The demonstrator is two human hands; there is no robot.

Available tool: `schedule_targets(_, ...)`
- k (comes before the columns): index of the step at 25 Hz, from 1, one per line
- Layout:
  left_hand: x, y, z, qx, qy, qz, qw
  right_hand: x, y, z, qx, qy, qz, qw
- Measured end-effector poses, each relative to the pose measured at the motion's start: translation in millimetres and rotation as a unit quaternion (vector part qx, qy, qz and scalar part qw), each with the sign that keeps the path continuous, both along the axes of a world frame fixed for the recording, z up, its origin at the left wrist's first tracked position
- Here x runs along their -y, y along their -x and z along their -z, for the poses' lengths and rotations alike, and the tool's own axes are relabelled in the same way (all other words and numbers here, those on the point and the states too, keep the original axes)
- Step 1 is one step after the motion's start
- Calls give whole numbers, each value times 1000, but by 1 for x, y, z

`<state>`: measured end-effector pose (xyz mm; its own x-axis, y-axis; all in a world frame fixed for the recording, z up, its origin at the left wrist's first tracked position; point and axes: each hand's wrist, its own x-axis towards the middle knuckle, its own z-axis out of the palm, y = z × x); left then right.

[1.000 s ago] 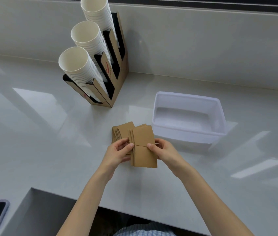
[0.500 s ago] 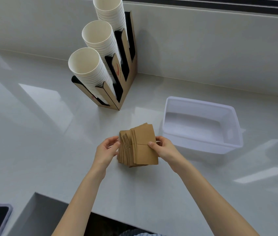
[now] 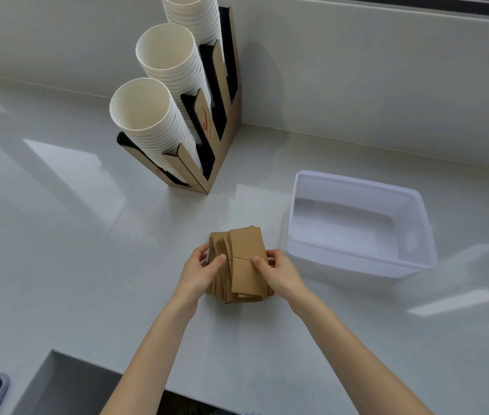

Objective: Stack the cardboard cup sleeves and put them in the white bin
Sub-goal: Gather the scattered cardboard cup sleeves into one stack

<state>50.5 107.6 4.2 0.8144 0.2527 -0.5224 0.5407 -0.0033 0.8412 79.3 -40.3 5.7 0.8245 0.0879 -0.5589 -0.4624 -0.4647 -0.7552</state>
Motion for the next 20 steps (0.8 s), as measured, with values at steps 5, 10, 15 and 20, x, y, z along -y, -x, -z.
schedule_targets(5,5,-2,1,-20,8,9,1000,-6,1,0,-21,-24,20,999)
schedule_targets(10,12,-6,2,-42,46,-3,998,-10,4,-1,-26,-39,3,999)
schedule_targets(15,16,-6,0,-52,56,13,997,-8,8,-2,-50,-67,10,996)
schedule_targets(20,16,-2,-1,-50,111,0,993,-7,13,0,-59,-103,27,993)
